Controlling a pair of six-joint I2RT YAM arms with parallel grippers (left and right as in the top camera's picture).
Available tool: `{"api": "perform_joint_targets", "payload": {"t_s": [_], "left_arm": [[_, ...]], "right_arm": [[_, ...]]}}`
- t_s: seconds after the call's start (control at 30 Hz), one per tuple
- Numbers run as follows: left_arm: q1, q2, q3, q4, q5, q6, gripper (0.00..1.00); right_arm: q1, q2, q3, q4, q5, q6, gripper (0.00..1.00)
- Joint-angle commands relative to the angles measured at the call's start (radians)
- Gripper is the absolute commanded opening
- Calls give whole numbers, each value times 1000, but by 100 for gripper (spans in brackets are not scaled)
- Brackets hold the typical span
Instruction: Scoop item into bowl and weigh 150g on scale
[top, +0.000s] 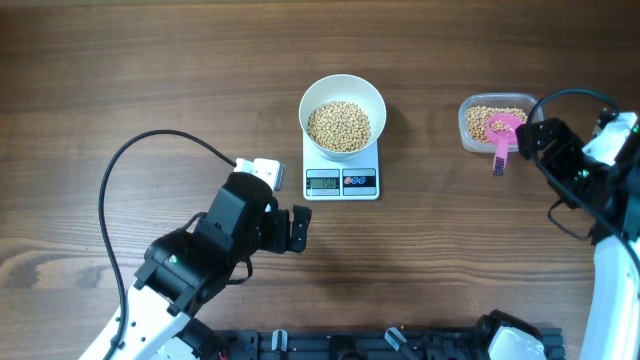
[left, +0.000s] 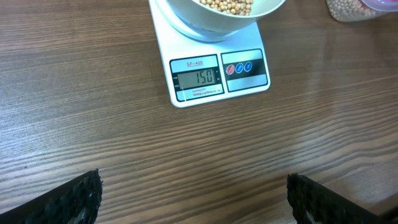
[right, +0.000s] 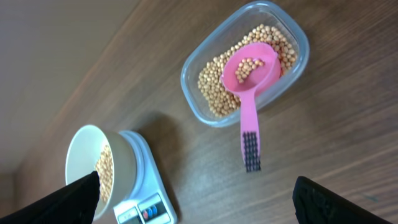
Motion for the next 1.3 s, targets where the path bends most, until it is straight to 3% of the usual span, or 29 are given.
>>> {"api": "perform_joint_targets", "payload": {"t_s": [0.0, 0.2, 0.9, 1.13, 1.27], "left_arm": [[-3, 3, 14, 3, -17, 12, 100], [-4, 3, 14, 3, -17, 12, 100], [-4, 3, 14, 3, -17, 12, 100], [-3, 3, 14, 3, -17, 12, 100], [-3, 3, 14, 3, -17, 12, 100]], "right_arm": [[2, -21, 1, -30, 37, -51, 99], [2, -11, 1, -97, 45, -52, 100], [2, -14, 0, -97, 45, -50, 100], [6, -151, -9, -89, 145, -55, 100], [37, -315, -80, -27, 175, -278, 100]]}}
